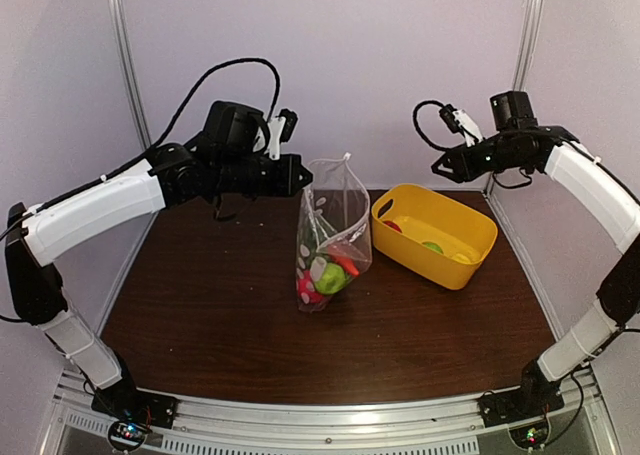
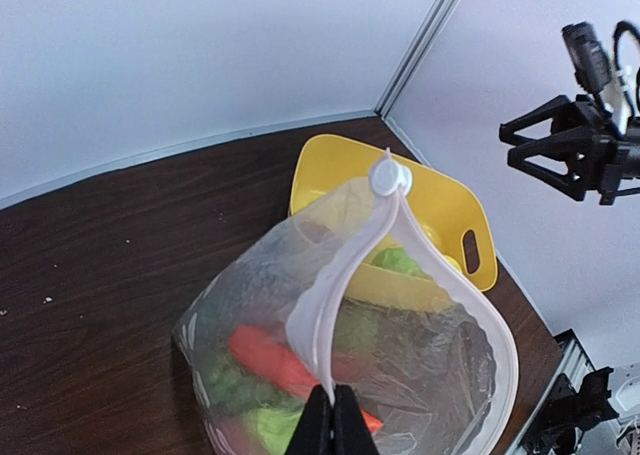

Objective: Place the food in the zip-top bag and seal the zipper
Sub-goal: Adjust the zipper food storage bag at the center of the board, then adjust the bin at the center of the board.

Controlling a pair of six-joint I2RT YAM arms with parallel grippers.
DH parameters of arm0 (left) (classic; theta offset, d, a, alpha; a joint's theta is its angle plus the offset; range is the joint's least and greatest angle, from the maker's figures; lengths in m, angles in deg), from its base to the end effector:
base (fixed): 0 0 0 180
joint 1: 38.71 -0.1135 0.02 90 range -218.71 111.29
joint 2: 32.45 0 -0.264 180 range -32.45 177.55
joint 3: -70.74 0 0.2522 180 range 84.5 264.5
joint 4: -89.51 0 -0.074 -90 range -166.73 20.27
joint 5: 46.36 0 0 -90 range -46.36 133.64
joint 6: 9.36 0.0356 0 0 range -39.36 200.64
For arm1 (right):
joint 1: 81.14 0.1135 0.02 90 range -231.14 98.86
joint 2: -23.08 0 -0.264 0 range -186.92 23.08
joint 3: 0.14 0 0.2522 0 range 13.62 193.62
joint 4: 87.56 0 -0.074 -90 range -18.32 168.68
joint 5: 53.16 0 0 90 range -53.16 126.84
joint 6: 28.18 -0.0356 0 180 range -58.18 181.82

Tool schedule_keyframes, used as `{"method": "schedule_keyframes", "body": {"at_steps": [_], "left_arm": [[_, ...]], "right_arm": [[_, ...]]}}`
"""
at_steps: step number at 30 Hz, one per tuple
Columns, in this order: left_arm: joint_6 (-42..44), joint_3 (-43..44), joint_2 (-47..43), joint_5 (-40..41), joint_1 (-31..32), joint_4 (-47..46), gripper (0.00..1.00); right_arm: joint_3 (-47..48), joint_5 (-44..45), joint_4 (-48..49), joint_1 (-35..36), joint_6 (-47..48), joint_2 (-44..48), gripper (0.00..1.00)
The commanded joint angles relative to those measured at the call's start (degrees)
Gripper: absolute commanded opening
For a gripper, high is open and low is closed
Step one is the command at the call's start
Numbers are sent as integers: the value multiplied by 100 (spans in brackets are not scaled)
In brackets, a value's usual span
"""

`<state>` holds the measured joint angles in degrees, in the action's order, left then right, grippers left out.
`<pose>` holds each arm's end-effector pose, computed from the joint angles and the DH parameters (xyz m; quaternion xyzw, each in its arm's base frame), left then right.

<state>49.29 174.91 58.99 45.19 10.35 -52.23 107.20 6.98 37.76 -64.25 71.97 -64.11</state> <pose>0.2442 -0.2800 0.3858 0.1231 0.8368 -0.3355 0.4147 0.3108 0.1129 0.4046 -0.3165 0.8035 0.2541 0.4355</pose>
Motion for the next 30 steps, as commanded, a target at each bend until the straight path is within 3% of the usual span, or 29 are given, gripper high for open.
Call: {"method": "schedule_keyframes", "body": {"at_steps": [1,4,13,22,28,30], "left_arm": [[51,-137,-57,-104,-45,-381,0],[35,-141,-22,-126,-59,-436,0],[9,-144,6,-154,-63,-394,0],[52,-147,-22,-146,-72,-370,0],[86,-88,17,-152,-119,-364,0],[86,-46,21,-154,-124,-336,0]], "right_arm": [[-945,1092,-433,-599,1092,135,41],[-1515,1808,-359,-634,1658,74,36],[-2146,2005,-628,-539,2305,-78,31],[-2137,437,-2178,-106,3077,-65,28],[-1929,-40,-2433,654,2937,15,29],[-1629,-361,-2484,593,2908,-3,28]]}}
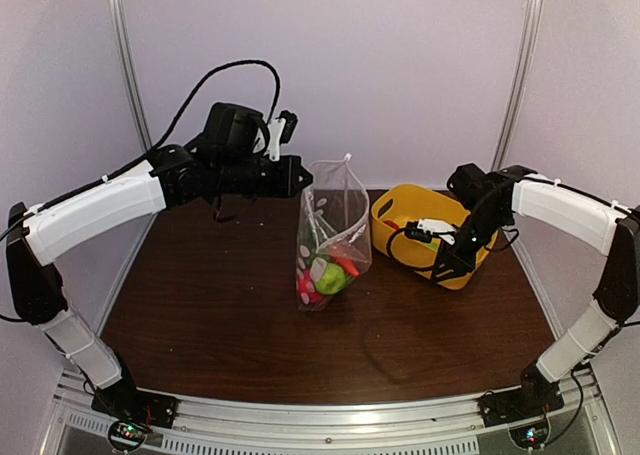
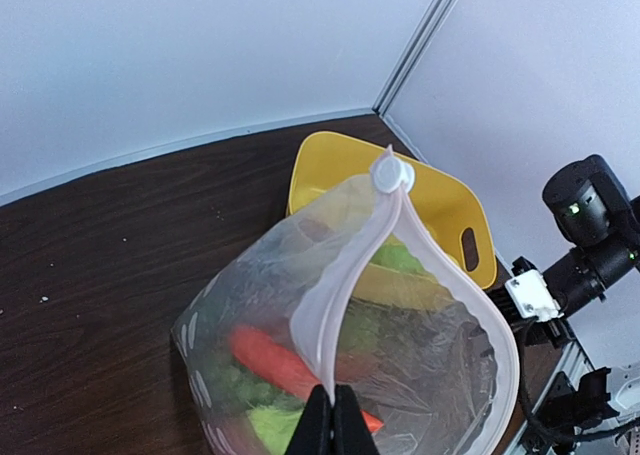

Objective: Place the food in the zip-top bag and seal the zipper
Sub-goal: Adjust the bin at the center of the board.

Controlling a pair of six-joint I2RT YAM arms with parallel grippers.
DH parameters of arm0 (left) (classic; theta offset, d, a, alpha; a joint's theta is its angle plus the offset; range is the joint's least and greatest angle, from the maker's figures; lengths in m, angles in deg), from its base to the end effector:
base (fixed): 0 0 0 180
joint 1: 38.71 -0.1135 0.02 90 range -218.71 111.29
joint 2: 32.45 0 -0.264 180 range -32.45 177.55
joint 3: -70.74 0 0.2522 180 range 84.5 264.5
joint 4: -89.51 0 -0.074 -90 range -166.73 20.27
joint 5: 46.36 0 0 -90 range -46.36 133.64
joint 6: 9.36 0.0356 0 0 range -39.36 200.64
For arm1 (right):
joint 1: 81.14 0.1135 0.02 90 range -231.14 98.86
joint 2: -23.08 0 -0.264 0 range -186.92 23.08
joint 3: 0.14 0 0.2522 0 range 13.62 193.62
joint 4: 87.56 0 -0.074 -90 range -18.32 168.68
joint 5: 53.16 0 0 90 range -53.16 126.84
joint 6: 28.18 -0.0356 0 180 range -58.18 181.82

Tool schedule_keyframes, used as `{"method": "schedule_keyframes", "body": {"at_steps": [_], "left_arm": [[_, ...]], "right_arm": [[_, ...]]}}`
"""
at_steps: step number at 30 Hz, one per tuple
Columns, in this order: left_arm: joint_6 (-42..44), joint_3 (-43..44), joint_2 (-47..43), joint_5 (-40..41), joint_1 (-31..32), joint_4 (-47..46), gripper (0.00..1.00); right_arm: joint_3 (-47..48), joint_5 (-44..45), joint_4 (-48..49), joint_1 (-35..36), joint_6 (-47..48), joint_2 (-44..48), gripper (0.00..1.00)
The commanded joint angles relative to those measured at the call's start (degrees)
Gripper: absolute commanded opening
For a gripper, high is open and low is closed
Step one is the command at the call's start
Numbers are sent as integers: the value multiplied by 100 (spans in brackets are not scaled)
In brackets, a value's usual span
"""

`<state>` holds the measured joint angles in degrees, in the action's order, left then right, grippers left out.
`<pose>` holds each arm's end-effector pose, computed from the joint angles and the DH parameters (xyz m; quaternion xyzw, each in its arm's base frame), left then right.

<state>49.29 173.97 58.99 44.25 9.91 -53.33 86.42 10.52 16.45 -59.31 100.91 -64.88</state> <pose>0.2466 -0.2793 0.3820 0.1241 0.8360 -0.3401 0.4125 0.2595 0.1209 0.2678 -0.5122 0.8216 0.2077 0.1397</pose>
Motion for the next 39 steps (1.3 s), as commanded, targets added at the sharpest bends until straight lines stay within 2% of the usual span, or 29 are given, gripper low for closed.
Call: {"method": "schedule_keyframes", "body": {"at_steps": [1,5,8,14,17,21,24,32,39], "left_arm": [[81,59,12,-60,-81,-216,0],[53,-24,-85,-60,-81,-211,0],[38,-138,-187,-41,-83,-252,0],[31,-211,-266,-60,-81,-269,0],[47,-202,-307,-26,-81,-234,0],[76,-218,-319,34,-83,-221,0],[77,-204,-253,26,-90,-222,0],[84,-124,-67,-60,-90,-290,0],[83,-128,-74,-60,-98,-249,0]], "right_arm": [[603,-774,-313,-6,-50,73,27],[1208,-737,-139,-611,-203,-96,25],[1363,-253,-19,-890,-203,-397,18],[870,1190,722,-961,-266,-736,20],[637,1529,841,-956,-249,-775,21],[402,1280,458,-763,75,-630,22],[122,887,-145,-332,583,-468,27],[-267,328,-360,759,485,-220,28],[175,246,-215,564,164,-296,28]]}}
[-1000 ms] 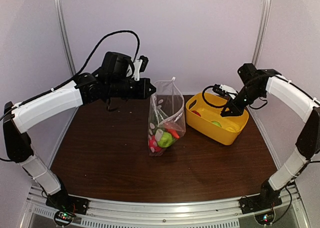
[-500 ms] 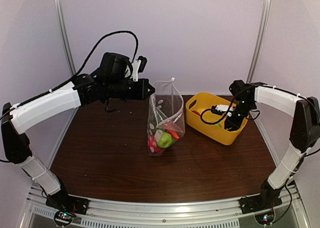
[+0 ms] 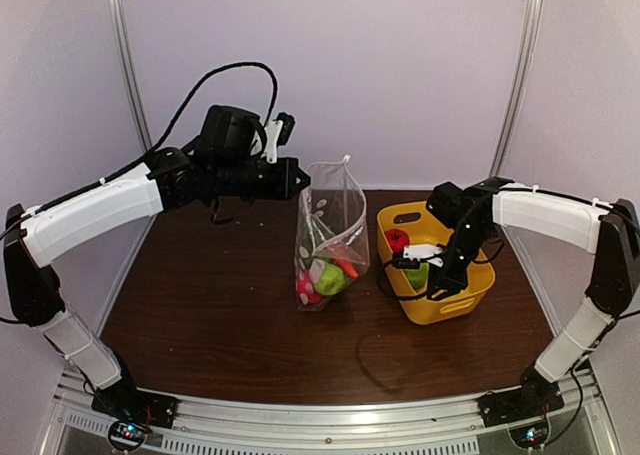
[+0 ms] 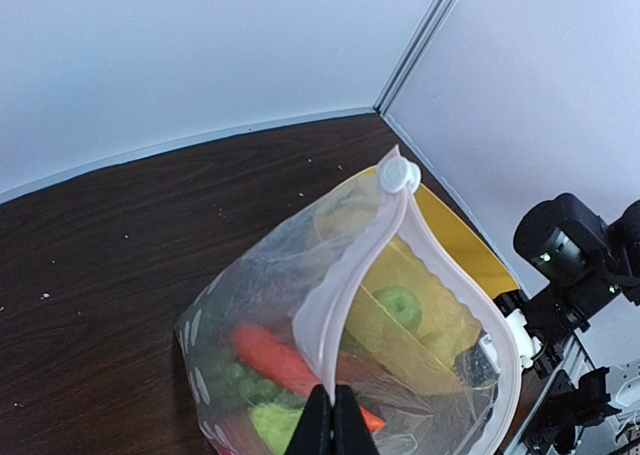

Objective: Place the food in the zip-top bag and seal the zipper
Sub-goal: Adjust the bin at the center of the board, then pick up the fake fruit from the bin.

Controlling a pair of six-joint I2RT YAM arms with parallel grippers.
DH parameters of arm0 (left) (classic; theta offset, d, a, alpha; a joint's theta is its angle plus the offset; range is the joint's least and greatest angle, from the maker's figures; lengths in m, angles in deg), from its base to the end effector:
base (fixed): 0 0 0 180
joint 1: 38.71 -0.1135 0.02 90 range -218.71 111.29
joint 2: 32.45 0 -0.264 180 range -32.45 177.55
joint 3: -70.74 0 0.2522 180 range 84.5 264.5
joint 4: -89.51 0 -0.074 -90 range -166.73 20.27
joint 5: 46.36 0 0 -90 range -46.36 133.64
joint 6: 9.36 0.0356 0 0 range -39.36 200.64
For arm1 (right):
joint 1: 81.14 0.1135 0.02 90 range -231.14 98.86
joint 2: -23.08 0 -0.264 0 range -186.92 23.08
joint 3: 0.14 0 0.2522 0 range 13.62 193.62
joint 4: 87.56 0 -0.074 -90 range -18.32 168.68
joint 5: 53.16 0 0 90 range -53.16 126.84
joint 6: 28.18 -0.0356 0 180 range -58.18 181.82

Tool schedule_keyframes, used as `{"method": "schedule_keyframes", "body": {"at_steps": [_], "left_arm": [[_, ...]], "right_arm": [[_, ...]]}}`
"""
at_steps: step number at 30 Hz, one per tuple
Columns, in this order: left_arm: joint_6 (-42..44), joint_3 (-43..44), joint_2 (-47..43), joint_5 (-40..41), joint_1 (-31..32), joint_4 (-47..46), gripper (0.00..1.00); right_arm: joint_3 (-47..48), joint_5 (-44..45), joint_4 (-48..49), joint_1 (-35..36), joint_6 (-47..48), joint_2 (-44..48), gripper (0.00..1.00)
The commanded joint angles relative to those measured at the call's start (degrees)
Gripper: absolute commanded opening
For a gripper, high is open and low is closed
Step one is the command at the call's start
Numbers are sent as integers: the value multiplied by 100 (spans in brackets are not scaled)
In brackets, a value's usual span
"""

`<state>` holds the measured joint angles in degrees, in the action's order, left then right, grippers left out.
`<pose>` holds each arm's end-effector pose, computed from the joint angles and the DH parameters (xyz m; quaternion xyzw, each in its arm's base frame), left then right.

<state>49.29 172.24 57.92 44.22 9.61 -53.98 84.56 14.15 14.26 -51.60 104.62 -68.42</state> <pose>0.2451 -0.2747 0.3792 0.1220 0.8363 -0.3391 0.4132 0.2426 0.1533 0.2411 -0.5851 0.7857 0.1903 0.0653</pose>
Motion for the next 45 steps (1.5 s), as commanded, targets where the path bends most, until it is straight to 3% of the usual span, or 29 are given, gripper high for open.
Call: {"method": "schedule_keyframes", "body": {"at_steps": [1,8,17,26,37,45], "left_arm": [[80,35,21,-58,-68,-178,0],[26,-47,-11,-57,-68,-197,0],[-42,-71,-32,-190,-68,-227,0],[-80,-218,-122,-216,-69,-258,0],[-120,-275,-124,-294,-68,-331,0],[-133,-309,-122,-295,-70,-347,0]], "right_arm": [[505,-183,0,-329,-230,97,29],[736,31,934,-864,-647,274,57],[1158,-206,1408,-1193,-1148,-1012,70],[1212,-1005,1305,-1214,-1040,-1583,72],[1125,-801,1615,-1206,-1446,-1973,78],[1065,-510,1577,-1214,-1489,-1220,59]]}}
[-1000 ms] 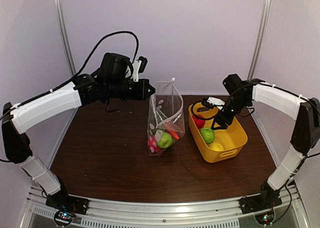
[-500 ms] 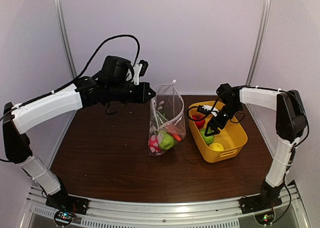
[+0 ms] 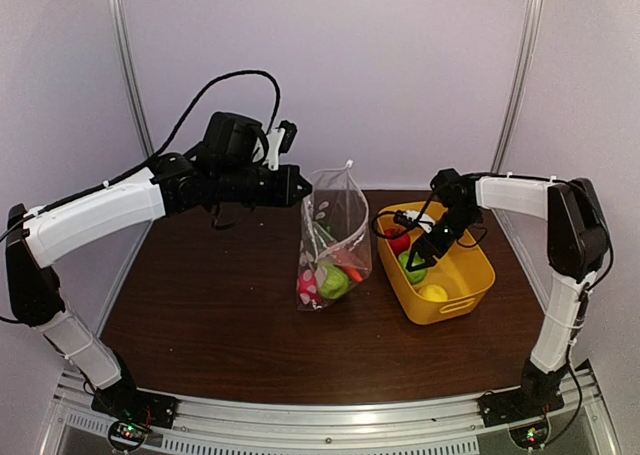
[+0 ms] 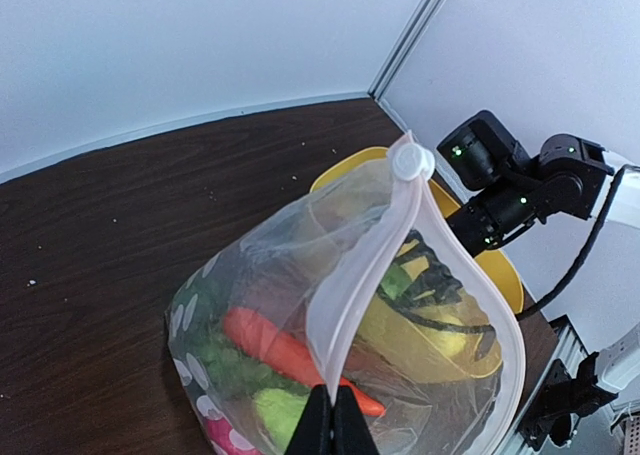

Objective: Place the food in the zip-top bag and seal the zipper
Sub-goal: Pick up the fake fruit from the bin.

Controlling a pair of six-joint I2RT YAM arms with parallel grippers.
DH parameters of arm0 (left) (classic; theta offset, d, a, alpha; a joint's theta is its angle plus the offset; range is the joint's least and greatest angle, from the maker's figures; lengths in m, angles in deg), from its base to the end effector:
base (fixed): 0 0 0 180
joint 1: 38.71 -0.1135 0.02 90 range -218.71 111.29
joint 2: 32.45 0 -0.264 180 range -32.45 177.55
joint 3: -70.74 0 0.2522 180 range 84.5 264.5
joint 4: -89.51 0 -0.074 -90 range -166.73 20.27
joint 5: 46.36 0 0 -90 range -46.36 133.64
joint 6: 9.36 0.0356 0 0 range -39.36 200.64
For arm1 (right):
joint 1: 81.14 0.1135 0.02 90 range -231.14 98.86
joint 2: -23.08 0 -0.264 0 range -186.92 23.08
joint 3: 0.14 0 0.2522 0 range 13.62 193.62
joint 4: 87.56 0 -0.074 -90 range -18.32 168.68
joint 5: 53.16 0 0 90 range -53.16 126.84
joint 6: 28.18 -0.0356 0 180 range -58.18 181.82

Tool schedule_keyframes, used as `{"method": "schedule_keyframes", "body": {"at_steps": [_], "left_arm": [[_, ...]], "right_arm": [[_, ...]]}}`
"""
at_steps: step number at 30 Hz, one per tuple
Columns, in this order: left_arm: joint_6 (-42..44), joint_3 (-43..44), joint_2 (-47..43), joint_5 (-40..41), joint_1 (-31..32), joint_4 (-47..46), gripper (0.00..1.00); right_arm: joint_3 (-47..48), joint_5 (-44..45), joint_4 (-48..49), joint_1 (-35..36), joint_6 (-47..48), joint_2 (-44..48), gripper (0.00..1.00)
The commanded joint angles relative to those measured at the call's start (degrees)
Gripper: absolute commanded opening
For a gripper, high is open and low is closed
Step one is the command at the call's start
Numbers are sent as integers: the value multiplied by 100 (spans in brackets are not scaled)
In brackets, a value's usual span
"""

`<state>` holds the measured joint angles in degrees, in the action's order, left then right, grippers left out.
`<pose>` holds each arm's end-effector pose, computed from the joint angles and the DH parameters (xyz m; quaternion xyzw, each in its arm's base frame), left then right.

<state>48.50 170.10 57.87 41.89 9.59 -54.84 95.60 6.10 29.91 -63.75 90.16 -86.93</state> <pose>0.2443 -0.2759 0.3680 0.1275 0.8412 -0.3491 0.3927 0.3559 0.1305 0.1976 -0.4003 0.8707 0.2515 0.1354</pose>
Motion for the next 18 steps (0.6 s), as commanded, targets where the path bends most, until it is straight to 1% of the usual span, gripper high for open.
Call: {"method": "schedule_keyframes", "body": {"at_steps": [1,5,7,13,18], "left_arm": [[-53,-104,-118,-68,-66,-265,0],[-64,-140,-106,-70,-66,-333,0],[-72,-149,-81,-88,-66,-364,0],[-127,-76,94,-191,-66,-460,0],[-237,-71,180,-296,-66,-545,0]], "right_arm": [[-46,383,-24,2,-42,791,58],[-6,546,-261,2,-30,1543,57],[97,398,-387,2,-22,1921,56],[524,-924,-601,97,-240,2700,53],[915,-1492,-669,662,-284,2968,52]]}}
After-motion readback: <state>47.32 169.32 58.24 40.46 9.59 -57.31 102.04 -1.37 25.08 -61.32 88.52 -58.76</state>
